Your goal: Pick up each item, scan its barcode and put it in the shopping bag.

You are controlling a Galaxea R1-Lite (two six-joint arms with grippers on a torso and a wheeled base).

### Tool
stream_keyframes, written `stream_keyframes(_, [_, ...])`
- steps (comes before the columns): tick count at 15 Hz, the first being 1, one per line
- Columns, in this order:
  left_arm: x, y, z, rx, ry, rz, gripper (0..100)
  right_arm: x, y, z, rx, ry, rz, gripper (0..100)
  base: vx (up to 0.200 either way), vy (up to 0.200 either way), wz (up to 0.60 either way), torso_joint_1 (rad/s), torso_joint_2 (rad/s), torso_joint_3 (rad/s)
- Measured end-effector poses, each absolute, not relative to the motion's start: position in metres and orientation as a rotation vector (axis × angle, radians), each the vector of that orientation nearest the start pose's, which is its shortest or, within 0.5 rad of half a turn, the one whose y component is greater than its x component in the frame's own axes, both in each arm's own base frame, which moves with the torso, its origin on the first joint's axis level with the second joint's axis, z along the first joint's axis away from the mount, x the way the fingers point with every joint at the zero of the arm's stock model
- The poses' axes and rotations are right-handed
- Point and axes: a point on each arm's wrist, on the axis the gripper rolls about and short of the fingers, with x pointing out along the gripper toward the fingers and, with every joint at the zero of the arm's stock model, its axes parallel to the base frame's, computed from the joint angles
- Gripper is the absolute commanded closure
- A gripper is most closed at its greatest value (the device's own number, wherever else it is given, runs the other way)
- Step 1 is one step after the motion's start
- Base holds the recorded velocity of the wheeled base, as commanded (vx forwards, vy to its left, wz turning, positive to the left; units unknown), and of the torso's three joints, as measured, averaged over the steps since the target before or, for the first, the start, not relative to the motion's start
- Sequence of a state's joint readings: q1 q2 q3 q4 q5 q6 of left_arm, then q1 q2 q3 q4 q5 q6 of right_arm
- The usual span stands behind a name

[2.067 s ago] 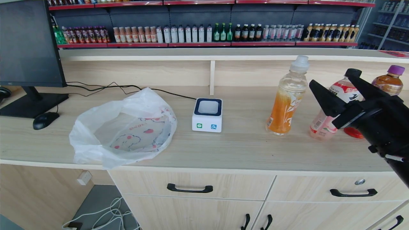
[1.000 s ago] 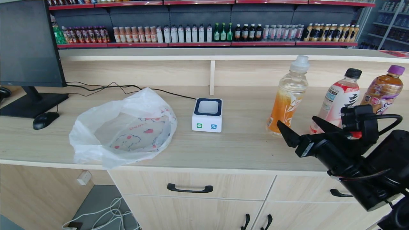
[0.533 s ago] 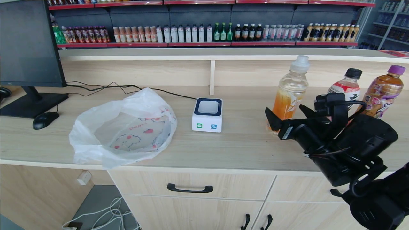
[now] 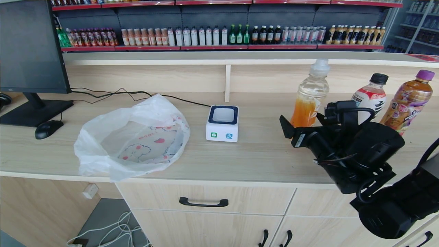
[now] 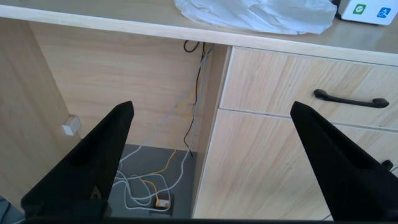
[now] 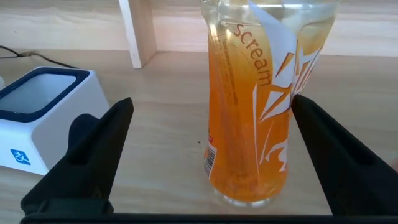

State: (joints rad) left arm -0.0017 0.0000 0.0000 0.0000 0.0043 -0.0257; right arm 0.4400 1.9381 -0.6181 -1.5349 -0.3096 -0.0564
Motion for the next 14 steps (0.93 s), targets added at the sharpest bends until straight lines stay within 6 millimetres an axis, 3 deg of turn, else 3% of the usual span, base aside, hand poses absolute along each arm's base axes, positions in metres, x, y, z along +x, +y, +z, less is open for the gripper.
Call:
stream_keyframes(6, [-0.023,0.000,0.075,-0.026,0.000,0.002,0,0.302,0.118,0.152,0.022,-0.208,0.079,0,0.000,0.000,0.00,0.000,0.00,0.000])
stream_keyframes(14, [-0.023,0.000,0.076,-0.025,0.000,0.003,0,0.319,0.121,0.154,0.031,-0.239,0.074,0,0.000,0.000,0.00,0.000,0.00,0.000])
